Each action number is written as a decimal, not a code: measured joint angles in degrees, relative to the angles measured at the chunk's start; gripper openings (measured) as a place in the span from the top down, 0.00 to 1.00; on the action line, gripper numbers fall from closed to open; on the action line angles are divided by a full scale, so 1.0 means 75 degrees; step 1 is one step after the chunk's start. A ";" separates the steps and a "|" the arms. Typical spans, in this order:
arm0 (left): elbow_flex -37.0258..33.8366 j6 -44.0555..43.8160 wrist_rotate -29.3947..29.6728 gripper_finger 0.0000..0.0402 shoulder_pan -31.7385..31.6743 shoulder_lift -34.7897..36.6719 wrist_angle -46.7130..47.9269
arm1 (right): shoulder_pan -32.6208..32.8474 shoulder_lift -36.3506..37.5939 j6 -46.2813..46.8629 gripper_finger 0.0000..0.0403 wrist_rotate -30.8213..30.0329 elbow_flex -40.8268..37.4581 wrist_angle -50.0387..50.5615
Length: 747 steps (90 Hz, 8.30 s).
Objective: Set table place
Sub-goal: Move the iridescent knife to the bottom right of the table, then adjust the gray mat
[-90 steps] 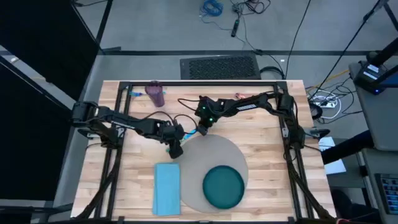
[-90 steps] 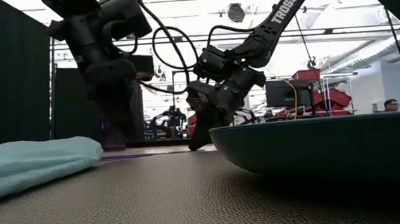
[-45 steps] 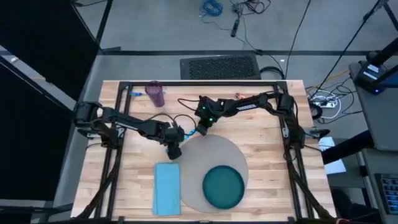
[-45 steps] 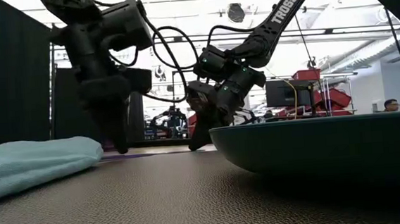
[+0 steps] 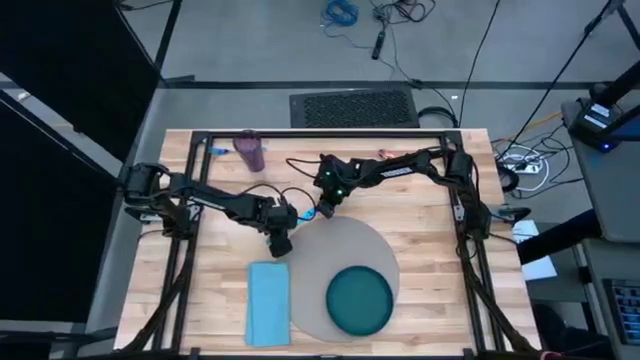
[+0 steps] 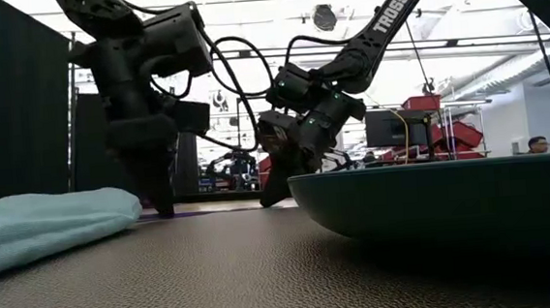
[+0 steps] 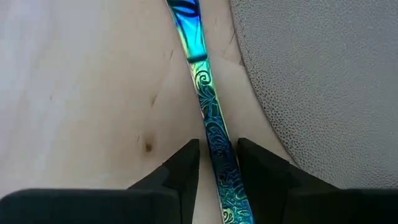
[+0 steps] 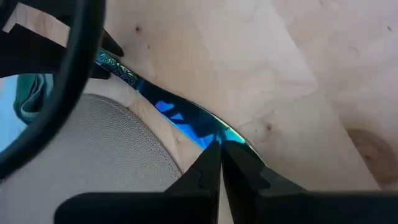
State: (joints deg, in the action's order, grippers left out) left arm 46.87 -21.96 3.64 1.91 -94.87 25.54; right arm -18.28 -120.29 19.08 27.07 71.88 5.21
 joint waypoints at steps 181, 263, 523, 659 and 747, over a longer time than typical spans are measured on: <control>-0.0048 0.1606 0.0352 1.00 -0.0399 0.0047 -0.2474 | -0.1071 0.0187 0.2051 1.00 -0.0878 -0.0009 -0.0183; -0.0058 0.0772 0.2500 1.00 0.1318 0.3466 0.0342 | 0.1151 0.0546 0.2228 1.00 -0.1814 0.0084 -0.1064; -0.0061 0.0562 0.2492 1.00 0.1851 0.3468 0.0947 | 0.1177 0.0561 0.0901 1.00 -0.3454 0.1204 0.5540; -0.0055 0.0564 0.2495 1.00 0.2025 0.3468 0.0947 | 0.2629 0.0880 0.2391 1.00 -0.1764 0.0510 0.3536; -0.0055 0.0376 0.2498 1.00 0.2264 0.3468 0.1122 | 0.2867 0.0007 0.2655 1.00 -0.1070 0.0543 0.1089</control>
State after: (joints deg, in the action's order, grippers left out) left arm 46.46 -19.14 22.37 18.90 -68.86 33.95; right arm 3.22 -120.24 38.99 19.04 75.95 13.38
